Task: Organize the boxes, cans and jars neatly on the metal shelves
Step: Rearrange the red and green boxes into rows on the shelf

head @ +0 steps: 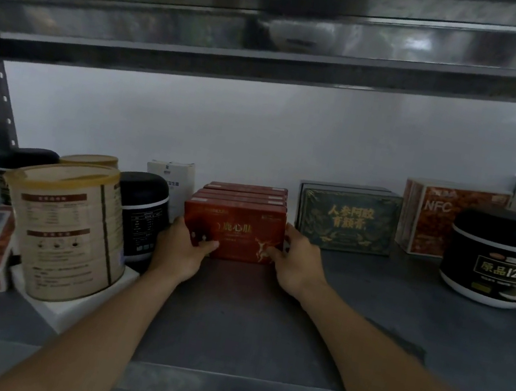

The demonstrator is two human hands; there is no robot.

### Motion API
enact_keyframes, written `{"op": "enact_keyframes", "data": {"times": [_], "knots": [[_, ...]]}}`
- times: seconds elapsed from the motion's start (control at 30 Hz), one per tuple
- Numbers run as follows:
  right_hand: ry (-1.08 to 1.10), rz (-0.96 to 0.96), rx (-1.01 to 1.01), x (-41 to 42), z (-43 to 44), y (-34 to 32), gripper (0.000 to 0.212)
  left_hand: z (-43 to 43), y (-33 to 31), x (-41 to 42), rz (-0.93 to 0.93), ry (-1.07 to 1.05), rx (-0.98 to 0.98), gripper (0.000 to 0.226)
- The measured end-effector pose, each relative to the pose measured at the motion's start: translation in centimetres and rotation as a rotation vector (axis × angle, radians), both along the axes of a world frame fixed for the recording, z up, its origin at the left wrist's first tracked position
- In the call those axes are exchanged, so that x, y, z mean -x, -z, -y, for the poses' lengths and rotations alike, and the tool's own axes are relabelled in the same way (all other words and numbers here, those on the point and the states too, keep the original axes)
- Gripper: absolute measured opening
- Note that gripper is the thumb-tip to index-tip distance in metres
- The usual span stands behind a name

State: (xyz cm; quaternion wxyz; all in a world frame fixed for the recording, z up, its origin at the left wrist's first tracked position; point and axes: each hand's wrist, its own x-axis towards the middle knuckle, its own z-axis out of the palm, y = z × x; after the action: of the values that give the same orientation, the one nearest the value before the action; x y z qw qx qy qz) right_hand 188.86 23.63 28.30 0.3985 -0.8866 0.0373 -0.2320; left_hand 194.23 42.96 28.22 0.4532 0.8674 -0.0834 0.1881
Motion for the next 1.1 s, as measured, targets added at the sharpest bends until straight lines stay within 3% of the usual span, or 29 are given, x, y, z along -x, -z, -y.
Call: {"op": "enact_keyframes", "data": {"times": [0.23,0.3,0.37,0.47,0.57,0.7,0.8,0.97,1.1], "knots": [[0.121,0.035,0.113,3.6,-0.4,-1.3,0.033,0.5,-1.2,3.5,0.188,-0.152,-0.201,0.042],[0.154,0.041,0.224,5.5,-0.1,-1.7,0.038,0.9,-1.8,5.6,0.263,-0.088,-0.230,0.043],[0.205,0.065,0.387,7.8,0.3,-2.1,0.044,1.6,-1.9,7.4,0.342,0.012,-0.381,0.048],[0.260,0.079,0.560,11.3,1.4,-2.1,0.049,3.3,-1.7,9.2,0.328,0.135,-0.505,0.050],[0.293,0.060,0.519,14.6,3.4,-1.6,0.055,6.0,-1.8,10.9,0.206,0.310,-0.260,0.040],[0.351,0.086,0.362,18.4,7.3,-1.2,0.058,10.8,-1.9,13.2,0.026,0.509,-0.044,0.045],[0.399,0.103,0.208,21.3,11.0,-1.1,0.062,15.3,-2.0,15.2,-0.053,0.571,0.037,0.044],[0.497,0.080,0.179,26.5,17.7,-1.1,0.063,23.1,-1.6,19.2,-0.090,0.634,0.018,0.048],[0.555,0.131,0.027,30.5,24.2,-1.6,0.060,29.7,-2.0,22.3,-0.180,0.728,0.220,0.040]]}}
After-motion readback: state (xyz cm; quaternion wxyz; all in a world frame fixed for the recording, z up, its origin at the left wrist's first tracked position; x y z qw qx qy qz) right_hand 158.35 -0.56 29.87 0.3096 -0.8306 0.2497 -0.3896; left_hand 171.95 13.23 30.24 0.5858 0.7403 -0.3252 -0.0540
